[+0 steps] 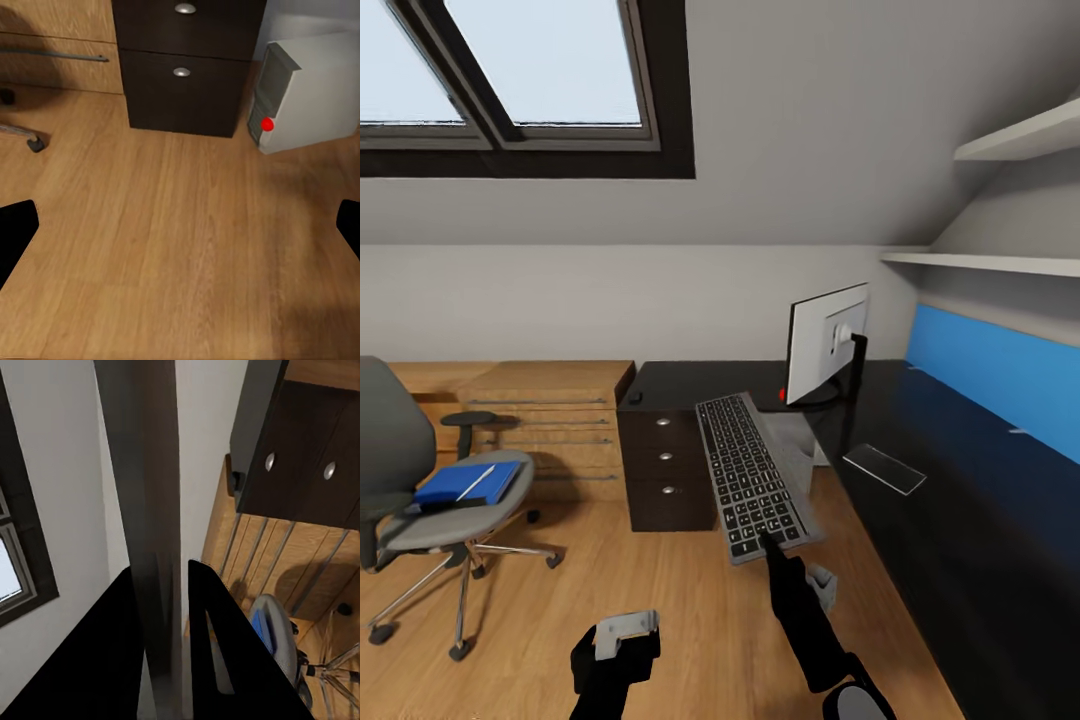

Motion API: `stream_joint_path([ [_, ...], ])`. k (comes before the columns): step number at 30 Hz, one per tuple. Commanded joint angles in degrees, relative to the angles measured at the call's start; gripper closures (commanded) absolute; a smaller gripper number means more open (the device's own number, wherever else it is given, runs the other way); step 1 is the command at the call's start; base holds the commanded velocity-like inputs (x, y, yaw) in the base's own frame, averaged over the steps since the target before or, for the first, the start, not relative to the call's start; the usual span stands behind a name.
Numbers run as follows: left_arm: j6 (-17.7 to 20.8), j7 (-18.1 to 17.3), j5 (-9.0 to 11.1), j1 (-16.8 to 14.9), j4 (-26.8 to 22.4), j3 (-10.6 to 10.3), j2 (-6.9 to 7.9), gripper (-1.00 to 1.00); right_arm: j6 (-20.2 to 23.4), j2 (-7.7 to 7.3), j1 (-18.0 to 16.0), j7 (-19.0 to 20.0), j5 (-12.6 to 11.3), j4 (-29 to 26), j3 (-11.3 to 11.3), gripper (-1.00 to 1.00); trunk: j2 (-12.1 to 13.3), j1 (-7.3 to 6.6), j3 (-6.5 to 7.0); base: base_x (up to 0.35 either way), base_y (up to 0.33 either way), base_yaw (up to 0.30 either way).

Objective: In the bedroom, organize the workspace by keeping the computer under the desk, ensuring the monitor is on the desk, placing the keyboard on the desk next to the monitor, placing the mouse on the desk next to the keyboard, moving the folder from the swivel chair onto the desk next to the mouse, stacking the notebook on top of the folder with the pen on top of the notebook, and positioning the swivel chair next to the desk.

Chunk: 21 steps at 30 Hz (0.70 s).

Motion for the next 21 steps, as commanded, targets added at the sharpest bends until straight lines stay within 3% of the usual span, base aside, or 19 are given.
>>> stream_joint_path([
  [1, 0.18, 0.35, 0.41, -0.01, -0.12, -0.08, 0.0, -1.0, -0.42, -0.08, -0.06, 0.49, -0.67, 0.02, 0.2, 1.0, -0.03, 0.0, 0.01, 0.015, 0.005, 0.215],
  [13, 0.17, 0.35, 0.41, -0.01, -0.18, -0.11, 0.0, -1.0, -0.38, -0.13, -0.06, 0.58, -0.72, 0.04, 0.2, 1.0, -0.03, 0.0, 0.34, 0.147, 0.129, 0.218],
  [21, 0.17, 0.35, 0.41, -0.01, -0.17, -0.11, 0.0, -1.0, -0.26, -0.14, -0.06, 0.93, -1.23, -0.16, 0.02, 1.0, -0.03, 0.0, 0.35, 0.013, 0.012, 0.039],
])
